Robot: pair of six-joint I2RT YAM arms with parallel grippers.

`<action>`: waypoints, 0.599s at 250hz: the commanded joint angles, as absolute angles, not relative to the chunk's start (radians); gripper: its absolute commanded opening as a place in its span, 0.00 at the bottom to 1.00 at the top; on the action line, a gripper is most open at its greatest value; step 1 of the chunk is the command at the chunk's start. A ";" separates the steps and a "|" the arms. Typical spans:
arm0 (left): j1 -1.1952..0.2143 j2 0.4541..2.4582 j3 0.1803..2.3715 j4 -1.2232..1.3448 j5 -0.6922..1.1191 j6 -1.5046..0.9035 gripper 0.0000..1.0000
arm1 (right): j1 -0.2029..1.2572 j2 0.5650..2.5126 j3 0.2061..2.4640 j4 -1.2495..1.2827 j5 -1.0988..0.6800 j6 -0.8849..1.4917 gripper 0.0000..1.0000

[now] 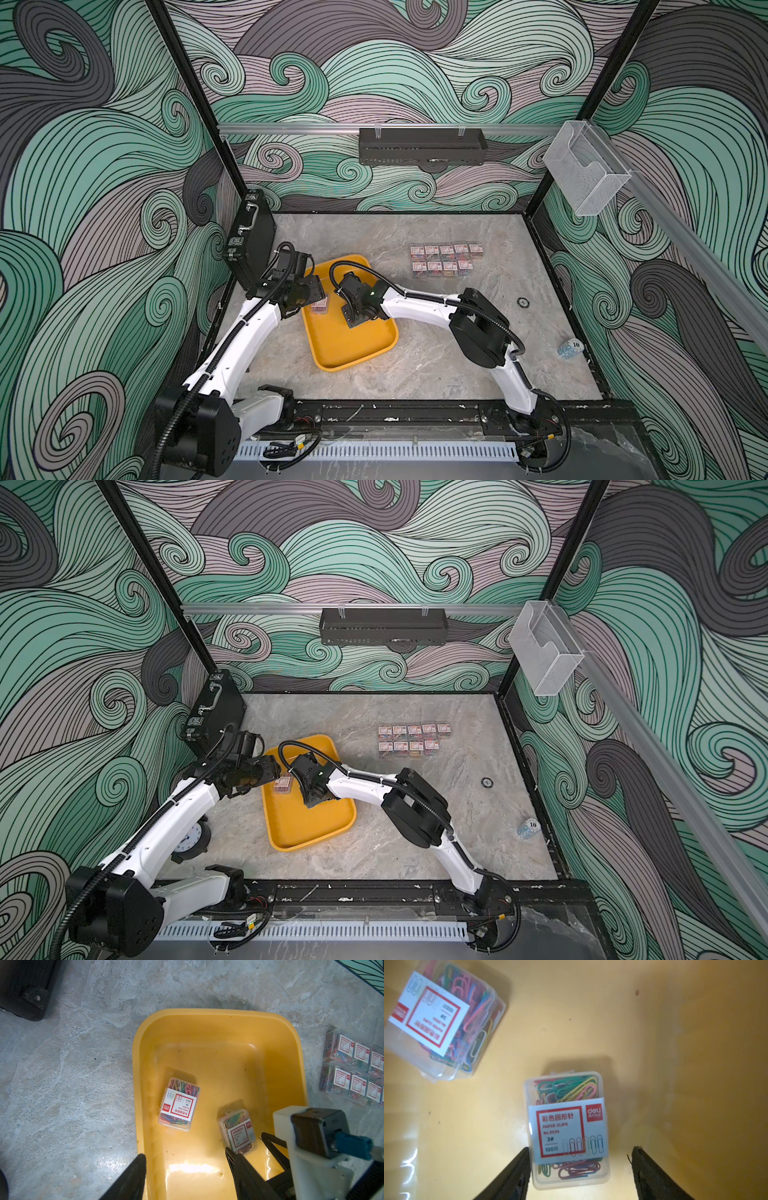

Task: Take the paper clips out of the storage box
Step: Pick up the boxed paper clips from the storage box.

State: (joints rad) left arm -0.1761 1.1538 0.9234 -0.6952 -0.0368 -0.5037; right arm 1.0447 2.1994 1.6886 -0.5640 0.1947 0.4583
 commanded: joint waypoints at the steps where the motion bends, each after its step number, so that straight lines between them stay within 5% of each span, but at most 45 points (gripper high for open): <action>1: -0.168 1.146 0.940 -0.719 -0.023 -0.488 0.66 | 1.035 2.196 1.729 -0.605 0.187 0.420 0.76; 150: -0.166 1.149 0.961 -0.733 -0.017 -0.480 0.66 | 0.989 2.313 1.901 -0.693 0.072 0.325 0.70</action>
State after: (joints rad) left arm -0.1761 1.1542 0.9276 -0.7002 -0.0212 -0.4992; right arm 0.9977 2.2940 1.8694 -0.6468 0.1005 0.3508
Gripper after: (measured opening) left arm 0.660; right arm 0.715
